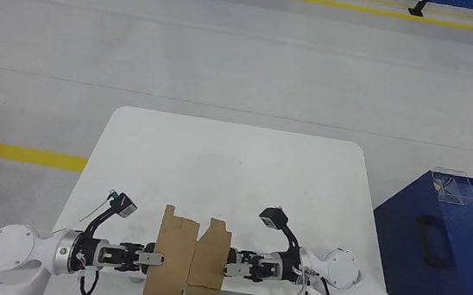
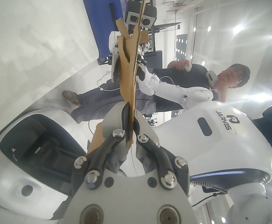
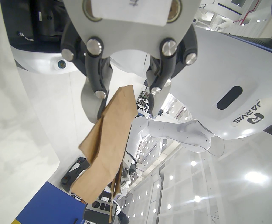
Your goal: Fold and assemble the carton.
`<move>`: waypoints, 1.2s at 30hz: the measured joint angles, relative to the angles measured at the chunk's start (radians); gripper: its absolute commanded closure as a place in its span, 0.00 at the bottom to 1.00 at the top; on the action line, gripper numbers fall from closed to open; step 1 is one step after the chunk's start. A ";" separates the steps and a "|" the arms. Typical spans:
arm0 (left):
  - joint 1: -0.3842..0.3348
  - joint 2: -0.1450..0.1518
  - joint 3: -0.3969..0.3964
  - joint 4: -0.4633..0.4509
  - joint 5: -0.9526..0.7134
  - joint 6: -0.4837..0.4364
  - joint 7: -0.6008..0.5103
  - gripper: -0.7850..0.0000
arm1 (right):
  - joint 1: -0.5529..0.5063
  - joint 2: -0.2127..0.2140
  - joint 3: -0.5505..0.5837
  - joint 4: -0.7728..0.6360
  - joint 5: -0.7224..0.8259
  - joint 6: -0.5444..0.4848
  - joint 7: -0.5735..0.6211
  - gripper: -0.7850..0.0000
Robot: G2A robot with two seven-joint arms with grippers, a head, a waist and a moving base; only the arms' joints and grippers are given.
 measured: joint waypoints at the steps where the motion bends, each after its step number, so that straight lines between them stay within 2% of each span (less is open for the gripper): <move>1: 0.004 -0.005 0.004 -0.002 -0.035 -0.014 0.037 1.00 | 0.002 0.001 0.018 -0.012 -0.019 -0.002 -0.028 0.00; 3: 0.012 -0.014 0.022 0.000 -0.138 -0.040 0.114 1.00 | -0.007 0.004 0.062 -0.032 -0.067 -0.052 -0.101 0.00; 6: 0.023 -0.032 0.065 0.015 -0.323 -0.129 0.233 1.00 | -0.045 0.011 0.151 -0.067 -0.199 -0.188 -0.240 0.00; 10: 0.010 -0.067 0.182 0.062 -0.588 -0.216 0.368 1.00 | -0.122 0.009 0.251 -0.147 -0.439 -0.292 -0.446 0.00; 13: -0.018 -0.091 0.269 0.118 -0.589 -0.389 0.425 1.00 | -0.170 -0.003 0.266 -0.188 -0.573 -0.321 -0.579 0.00; 16: -0.045 -0.113 0.344 0.163 -0.593 -0.523 0.460 1.00 | -0.191 -0.016 0.260 -0.206 -0.703 -0.325 -0.681 0.02; 17: -0.053 -0.119 0.358 0.178 -0.601 -0.565 0.468 1.00 | -0.196 -0.021 0.254 -0.212 -0.736 -0.323 -0.709 0.06; 18: -0.060 -0.124 0.372 0.193 -0.594 -0.600 0.473 1.00 | -0.200 -0.025 0.246 -0.218 -0.764 -0.321 -0.733 0.15; 20: -0.077 -0.133 0.401 0.221 -0.542 -0.655 0.498 1.00 | -0.204 -0.034 0.235 -0.233 -0.827 -0.320 -0.786 0.54; 21: -0.080 -0.136 0.414 0.229 -0.524 -0.664 0.508 1.00 | -0.206 -0.037 0.233 -0.237 -0.856 -0.318 -0.809 0.56; 22: -0.083 -0.140 0.428 0.237 -0.513 -0.671 0.517 1.00 | -0.210 -0.041 0.231 -0.239 -0.893 -0.313 -0.839 0.64; 23: -0.085 -0.142 0.437 0.243 -0.511 -0.674 0.521 1.00 | -0.212 -0.045 0.228 -0.239 -0.916 -0.308 -0.861 0.85; 24: -0.087 -0.144 0.445 0.248 -0.511 -0.675 0.523 1.00 | -0.213 -0.048 0.223 -0.238 -0.933 -0.304 -0.881 1.00; 30: -0.094 -0.153 0.469 0.267 -0.533 -0.670 0.518 1.00 | -0.197 -0.061 0.195 -0.209 -0.978 -0.264 -0.940 1.00; 35: -0.092 -0.156 0.466 0.265 -0.534 -0.661 0.508 0.99 | -0.183 -0.065 0.161 -0.196 -0.935 -0.252 -0.904 1.00; 36: -0.091 -0.156 0.466 0.266 -0.533 -0.659 0.506 0.63 | -0.182 -0.065 0.157 -0.195 -0.925 -0.250 -0.895 1.00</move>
